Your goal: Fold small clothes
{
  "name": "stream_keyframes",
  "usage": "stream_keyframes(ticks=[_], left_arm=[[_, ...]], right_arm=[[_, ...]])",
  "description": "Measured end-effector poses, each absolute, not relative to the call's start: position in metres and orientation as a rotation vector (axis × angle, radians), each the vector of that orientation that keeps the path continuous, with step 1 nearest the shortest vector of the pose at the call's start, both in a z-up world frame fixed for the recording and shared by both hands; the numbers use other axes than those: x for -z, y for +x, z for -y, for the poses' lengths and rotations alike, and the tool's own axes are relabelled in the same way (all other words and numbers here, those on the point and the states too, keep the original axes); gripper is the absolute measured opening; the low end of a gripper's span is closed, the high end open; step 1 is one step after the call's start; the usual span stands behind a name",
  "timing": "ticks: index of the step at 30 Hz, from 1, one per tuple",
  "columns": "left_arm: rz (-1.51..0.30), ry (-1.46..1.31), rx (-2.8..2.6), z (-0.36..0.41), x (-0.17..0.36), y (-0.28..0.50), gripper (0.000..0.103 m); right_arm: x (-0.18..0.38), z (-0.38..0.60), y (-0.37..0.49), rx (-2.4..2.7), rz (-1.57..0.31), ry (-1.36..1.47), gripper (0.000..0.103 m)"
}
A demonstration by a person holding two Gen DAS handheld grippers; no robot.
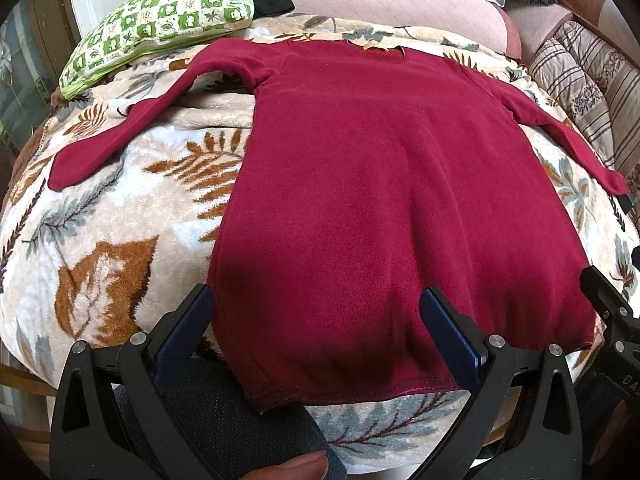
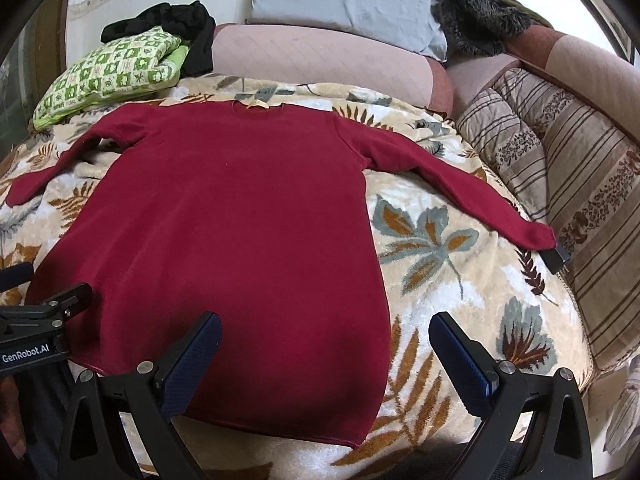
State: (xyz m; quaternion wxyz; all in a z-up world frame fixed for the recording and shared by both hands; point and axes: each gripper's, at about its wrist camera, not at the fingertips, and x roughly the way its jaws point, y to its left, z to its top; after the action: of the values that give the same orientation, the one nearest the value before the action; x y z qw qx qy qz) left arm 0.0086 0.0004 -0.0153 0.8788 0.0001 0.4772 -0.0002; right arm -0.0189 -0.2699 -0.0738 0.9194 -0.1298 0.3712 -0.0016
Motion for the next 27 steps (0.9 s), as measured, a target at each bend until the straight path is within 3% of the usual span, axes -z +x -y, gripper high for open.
stream_keyframes(ticks=[27], left_arm=[[-0.996, 0.002, 0.0, 0.0004, 0.015, 0.0087, 0.102]], right_arm=[[0.0755, 0.2673, -0.0182, 0.004, -0.768, -0.262, 0.103]])
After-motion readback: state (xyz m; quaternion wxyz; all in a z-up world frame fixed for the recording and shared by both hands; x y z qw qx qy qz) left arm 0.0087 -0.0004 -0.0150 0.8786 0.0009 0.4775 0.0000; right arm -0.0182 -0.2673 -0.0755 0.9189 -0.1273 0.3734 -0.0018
